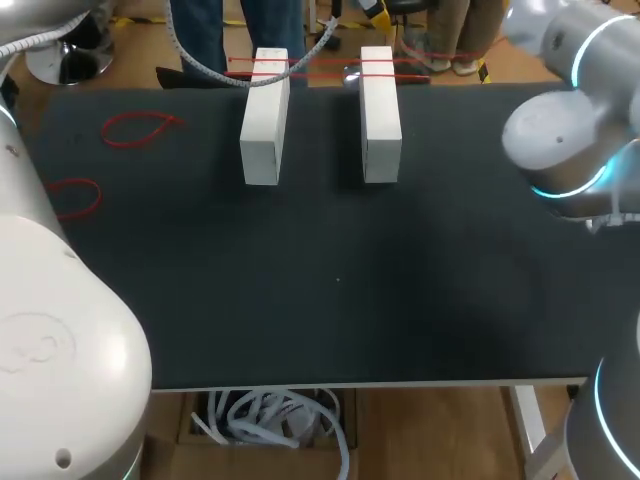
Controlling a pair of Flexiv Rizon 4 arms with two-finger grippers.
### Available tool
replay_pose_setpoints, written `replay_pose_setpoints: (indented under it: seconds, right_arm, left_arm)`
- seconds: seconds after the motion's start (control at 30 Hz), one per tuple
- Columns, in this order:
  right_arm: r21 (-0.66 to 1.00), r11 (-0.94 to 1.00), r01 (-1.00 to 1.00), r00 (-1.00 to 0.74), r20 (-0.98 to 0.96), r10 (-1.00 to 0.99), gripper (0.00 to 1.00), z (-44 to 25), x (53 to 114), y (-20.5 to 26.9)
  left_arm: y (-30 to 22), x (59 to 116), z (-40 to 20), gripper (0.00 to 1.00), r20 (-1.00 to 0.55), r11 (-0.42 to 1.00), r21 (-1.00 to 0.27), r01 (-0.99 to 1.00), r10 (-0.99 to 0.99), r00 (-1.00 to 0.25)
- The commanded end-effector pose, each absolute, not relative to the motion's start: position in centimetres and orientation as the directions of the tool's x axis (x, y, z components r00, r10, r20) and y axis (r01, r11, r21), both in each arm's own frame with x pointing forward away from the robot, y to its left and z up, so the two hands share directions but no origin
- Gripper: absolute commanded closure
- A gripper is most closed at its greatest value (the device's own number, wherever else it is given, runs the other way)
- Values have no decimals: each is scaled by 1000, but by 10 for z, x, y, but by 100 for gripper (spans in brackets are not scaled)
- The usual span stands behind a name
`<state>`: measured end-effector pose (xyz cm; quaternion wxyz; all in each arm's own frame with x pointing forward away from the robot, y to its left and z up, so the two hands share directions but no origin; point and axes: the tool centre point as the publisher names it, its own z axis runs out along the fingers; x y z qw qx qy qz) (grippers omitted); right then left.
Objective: Grab the tape and strap the tape.
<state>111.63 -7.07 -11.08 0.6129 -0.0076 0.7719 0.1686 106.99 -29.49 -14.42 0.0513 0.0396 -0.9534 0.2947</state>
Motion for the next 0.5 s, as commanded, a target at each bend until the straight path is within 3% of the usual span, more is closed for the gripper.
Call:
replay_pose_setpoints:
  seconds: [0.03, 0.5]
  right_arm:
    - [217, 965, -144, -214, -959, 184, 100, -119, 1119, -54]
    - [171, 970, -170, -214, -968, 133, 100, -121, 1111, -28]
  left_arm:
    - [-295, 1071, -143, 100, 124, 826, -554, -107, -45, -991]
    - [-295, 1071, -143, 100, 124, 826, -554, -107, -45, -991]
